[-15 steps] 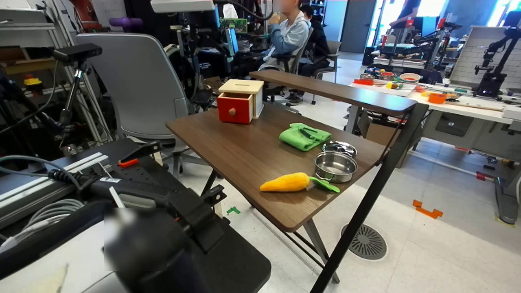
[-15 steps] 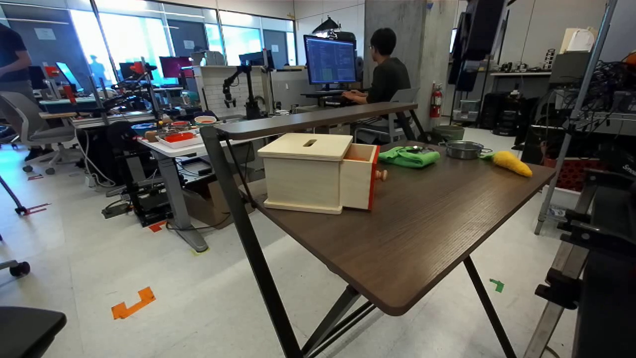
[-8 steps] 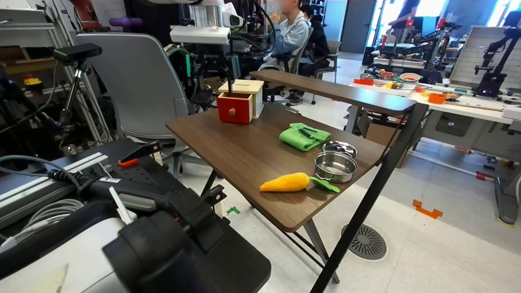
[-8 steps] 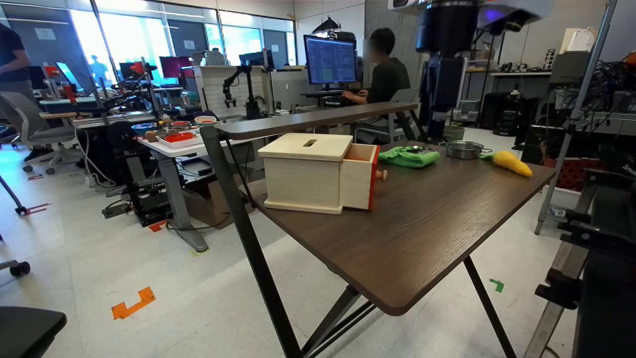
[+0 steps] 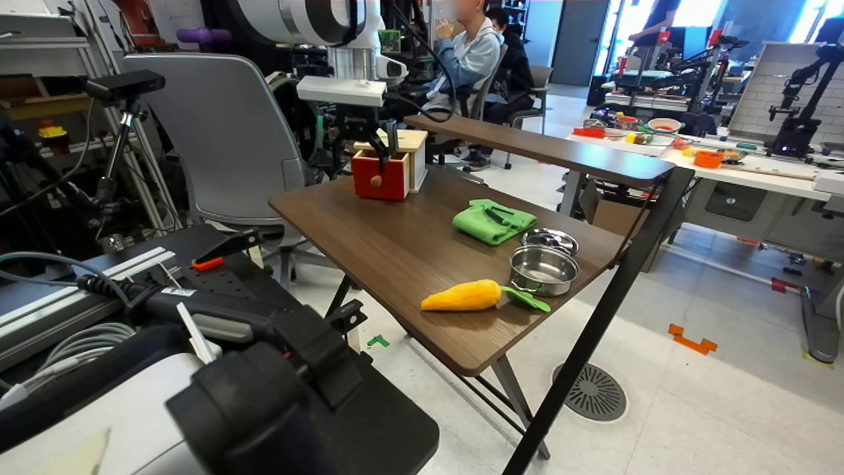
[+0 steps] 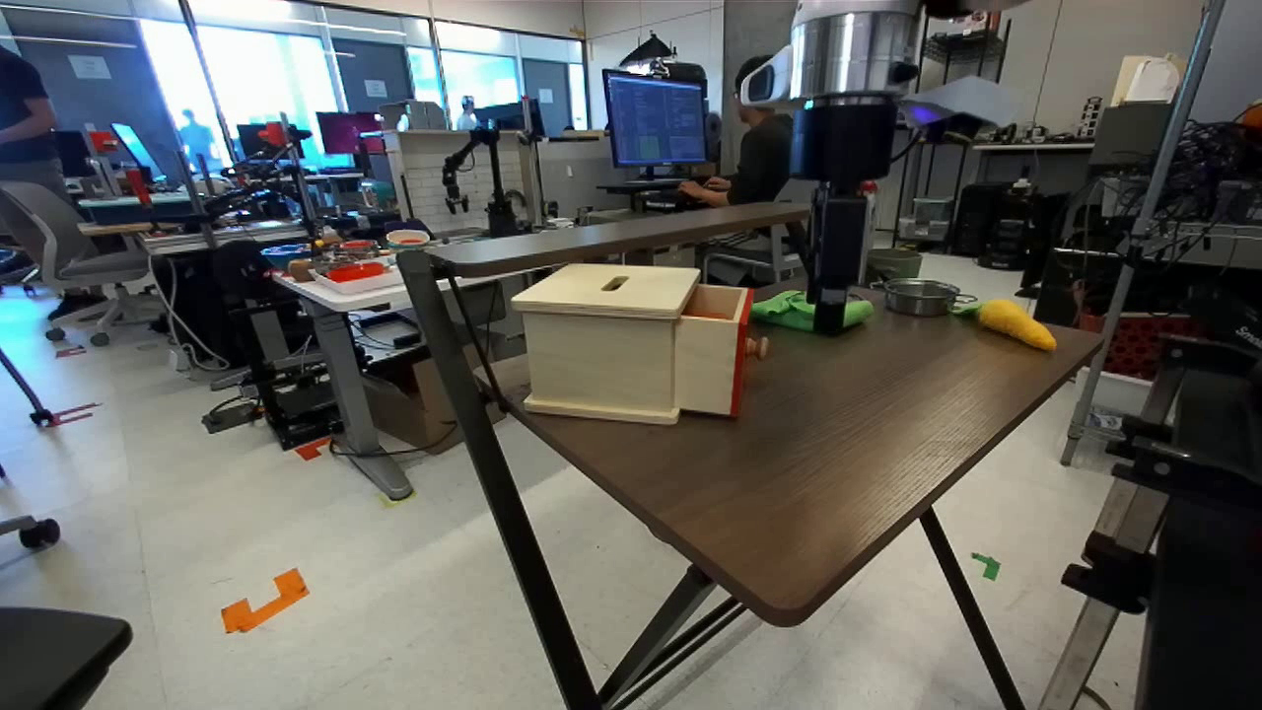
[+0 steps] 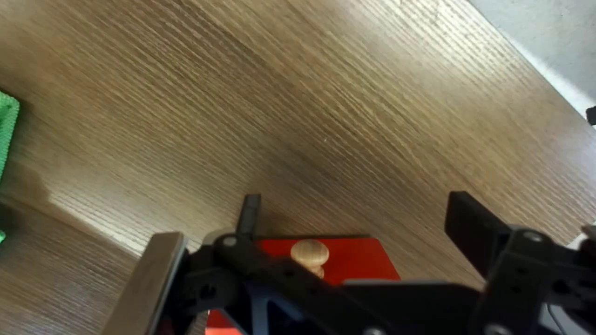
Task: Close the drawer
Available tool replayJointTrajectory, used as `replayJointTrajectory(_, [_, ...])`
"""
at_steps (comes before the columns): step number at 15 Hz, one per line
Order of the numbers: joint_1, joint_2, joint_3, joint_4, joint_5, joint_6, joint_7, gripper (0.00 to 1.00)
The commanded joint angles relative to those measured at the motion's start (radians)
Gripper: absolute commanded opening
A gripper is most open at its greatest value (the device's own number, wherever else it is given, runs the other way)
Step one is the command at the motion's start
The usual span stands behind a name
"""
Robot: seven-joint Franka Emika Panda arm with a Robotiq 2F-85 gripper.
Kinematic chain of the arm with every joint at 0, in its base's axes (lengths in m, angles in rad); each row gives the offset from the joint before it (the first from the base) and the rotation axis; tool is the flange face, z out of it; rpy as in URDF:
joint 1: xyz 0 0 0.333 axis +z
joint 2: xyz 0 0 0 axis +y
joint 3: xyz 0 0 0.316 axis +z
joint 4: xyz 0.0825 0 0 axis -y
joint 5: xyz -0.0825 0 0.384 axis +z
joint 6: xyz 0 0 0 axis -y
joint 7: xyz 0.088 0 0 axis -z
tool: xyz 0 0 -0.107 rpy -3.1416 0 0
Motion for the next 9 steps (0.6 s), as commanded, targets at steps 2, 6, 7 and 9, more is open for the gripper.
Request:
replayJointTrajectory(2, [0.037,0.075,-0.032,0.078,-0.047,0.0,0.067,1.0])
replayJointTrajectory(6, [0.077,0.112,-0.061,0.125,-0.093,0.013,0.129,1.0])
replayJointTrajectory(7, [0.089,0.119,-0.07,0.136,-0.106,0.016,0.144,1.0])
replayJointTrajectory(9, [0.101,0.133,-0.075,0.159,-0.115,0.022,0.16,1.0])
